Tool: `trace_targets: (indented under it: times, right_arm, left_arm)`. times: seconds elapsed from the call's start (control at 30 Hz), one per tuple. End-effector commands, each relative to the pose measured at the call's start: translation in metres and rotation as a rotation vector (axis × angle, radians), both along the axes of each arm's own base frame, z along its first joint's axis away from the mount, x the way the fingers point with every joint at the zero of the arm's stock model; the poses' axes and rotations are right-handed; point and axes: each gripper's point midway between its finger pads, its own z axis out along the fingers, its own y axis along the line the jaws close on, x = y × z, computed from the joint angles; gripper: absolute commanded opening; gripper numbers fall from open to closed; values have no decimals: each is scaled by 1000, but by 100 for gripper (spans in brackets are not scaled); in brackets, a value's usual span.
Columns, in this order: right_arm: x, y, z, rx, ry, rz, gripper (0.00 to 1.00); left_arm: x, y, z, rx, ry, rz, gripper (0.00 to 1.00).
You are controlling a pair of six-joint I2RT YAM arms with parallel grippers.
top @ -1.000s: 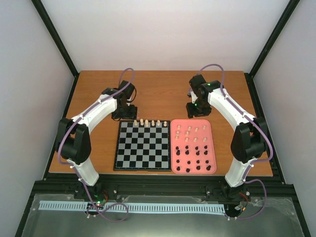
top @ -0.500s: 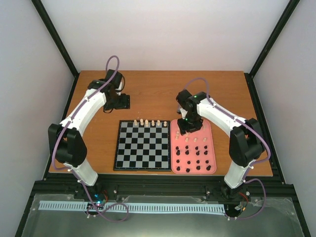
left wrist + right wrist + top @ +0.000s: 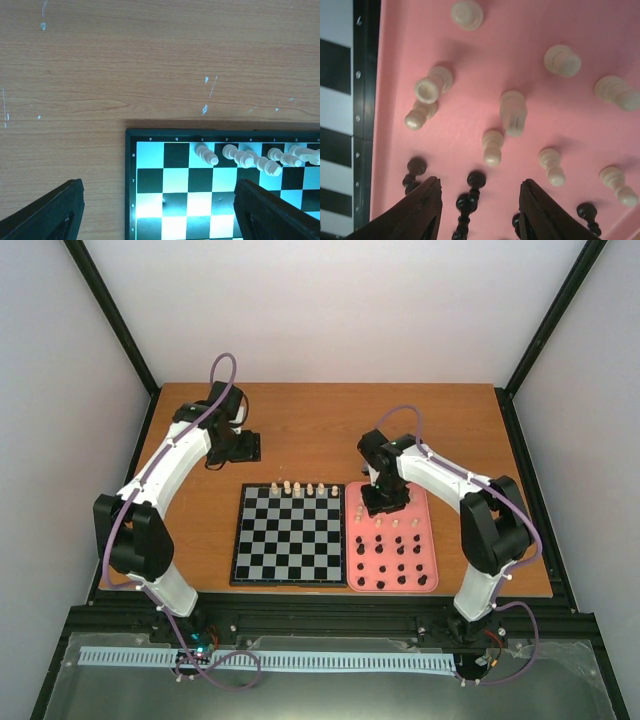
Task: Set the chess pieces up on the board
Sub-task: Pick up the chess piece from the storage box.
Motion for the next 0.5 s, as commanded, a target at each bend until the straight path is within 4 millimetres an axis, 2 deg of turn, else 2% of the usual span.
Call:
trace_targets:
  times: [0.0, 0.23, 0.47]
  right_arm:
    - [24, -2, -5, -37, -86, -50, 43]
    - [36, -6, -18, -76, -92, -66, 43]
    - [39, -9, -30, -86, -69, -68, 42]
  left_arm:
    - [2, -1, 18, -15, -44, -16, 84]
    - [4, -2, 18, -16, -43, -19, 84]
    - [5, -1, 15, -4, -36, -19, 84]
